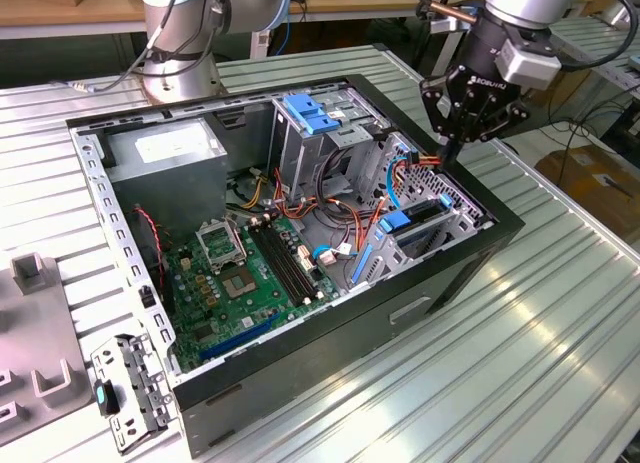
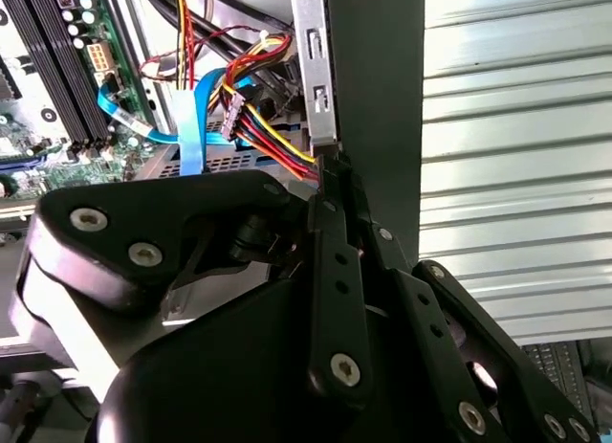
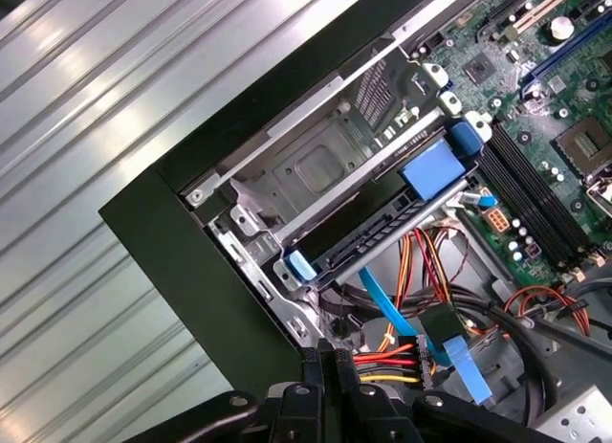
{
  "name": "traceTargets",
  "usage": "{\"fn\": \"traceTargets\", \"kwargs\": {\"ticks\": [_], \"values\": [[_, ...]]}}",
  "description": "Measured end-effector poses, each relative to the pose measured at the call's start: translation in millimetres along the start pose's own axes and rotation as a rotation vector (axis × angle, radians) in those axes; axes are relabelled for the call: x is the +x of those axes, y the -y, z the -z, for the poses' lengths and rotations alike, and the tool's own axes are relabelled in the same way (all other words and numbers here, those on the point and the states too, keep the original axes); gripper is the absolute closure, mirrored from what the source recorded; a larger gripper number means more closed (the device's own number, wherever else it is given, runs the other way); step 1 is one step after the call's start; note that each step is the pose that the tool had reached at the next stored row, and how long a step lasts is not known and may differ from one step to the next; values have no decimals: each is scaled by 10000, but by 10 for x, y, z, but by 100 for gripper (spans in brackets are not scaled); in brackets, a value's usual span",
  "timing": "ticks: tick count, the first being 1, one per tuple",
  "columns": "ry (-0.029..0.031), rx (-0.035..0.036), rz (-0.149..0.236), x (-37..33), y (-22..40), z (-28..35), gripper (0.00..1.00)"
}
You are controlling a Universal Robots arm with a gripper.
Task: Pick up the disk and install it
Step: 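Insert the first disk wire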
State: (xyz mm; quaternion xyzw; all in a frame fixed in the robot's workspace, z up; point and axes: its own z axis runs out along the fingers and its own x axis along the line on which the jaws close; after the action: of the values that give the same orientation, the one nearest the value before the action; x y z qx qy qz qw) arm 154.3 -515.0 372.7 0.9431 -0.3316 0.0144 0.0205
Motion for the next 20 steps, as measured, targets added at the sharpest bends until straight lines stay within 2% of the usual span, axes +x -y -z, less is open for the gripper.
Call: {"fn": "traceTargets", "kwargs": {"ticks": [5,20], "values": [[16,-23,-556,-1,0,-1,84],[18,-25,-607,-1,0,-1,84]]}}
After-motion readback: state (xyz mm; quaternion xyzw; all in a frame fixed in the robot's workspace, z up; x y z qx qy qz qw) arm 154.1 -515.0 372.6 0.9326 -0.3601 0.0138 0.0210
